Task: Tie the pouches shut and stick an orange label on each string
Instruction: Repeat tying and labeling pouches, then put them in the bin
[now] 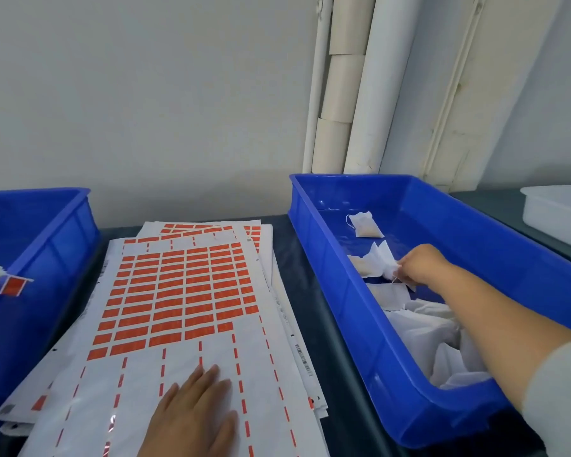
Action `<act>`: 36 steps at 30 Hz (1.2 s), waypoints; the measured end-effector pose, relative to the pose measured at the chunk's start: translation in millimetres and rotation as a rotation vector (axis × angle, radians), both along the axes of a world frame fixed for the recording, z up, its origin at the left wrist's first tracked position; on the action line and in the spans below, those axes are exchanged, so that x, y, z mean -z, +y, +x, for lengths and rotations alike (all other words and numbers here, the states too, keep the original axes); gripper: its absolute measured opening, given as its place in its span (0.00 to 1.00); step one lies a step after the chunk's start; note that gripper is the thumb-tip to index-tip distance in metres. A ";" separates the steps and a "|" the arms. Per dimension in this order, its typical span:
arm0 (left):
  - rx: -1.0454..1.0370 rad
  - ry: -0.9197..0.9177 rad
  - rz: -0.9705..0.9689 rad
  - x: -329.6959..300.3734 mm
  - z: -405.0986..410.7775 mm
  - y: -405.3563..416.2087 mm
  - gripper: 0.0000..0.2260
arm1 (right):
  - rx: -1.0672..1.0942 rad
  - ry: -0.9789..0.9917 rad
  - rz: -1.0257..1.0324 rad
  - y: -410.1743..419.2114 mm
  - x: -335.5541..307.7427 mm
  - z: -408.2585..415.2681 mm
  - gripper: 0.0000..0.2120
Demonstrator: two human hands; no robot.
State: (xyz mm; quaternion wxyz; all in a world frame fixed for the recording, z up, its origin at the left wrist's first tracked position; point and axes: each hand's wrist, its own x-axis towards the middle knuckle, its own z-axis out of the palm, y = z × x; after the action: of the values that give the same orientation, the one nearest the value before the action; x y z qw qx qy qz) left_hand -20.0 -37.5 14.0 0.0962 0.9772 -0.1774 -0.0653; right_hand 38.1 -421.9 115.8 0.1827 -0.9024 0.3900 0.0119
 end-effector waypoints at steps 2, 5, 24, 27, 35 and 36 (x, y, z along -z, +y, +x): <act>-0.012 -0.019 -0.016 0.0 -1.0 0.1 0.27 | 0.057 -0.096 0.125 3.8 -12.2 -6.5 0.15; -0.026 -0.047 -0.018 1.9 -1.5 0.5 0.26 | 0.183 -0.426 0.369 6.1 -27.5 -11.9 0.09; -0.025 -0.070 -0.112 -0.9 -8.3 2.9 0.24 | -0.087 -0.692 0.379 67.4 -101.3 -13.3 0.16; -0.021 -0.072 -0.116 0.0 -8.0 2.9 0.24 | -0.076 -0.657 0.450 64.3 -94.6 -16.0 0.14; -0.022 -0.071 -0.130 2.1 -7.2 3.9 0.23 | -0.075 -0.611 0.301 54.4 -85.2 -16.9 0.09; -0.023 -0.070 -0.131 2.2 -7.3 3.8 0.23 | -0.086 -0.594 0.267 52.5 -82.9 -15.3 0.09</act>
State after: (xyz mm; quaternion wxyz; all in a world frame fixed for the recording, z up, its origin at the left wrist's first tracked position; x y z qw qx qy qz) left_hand -27.4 -33.7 11.8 0.1544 0.9725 -0.1733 -0.0181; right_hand 22.8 -369.4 198.7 0.4045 -0.8502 0.2761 -0.1931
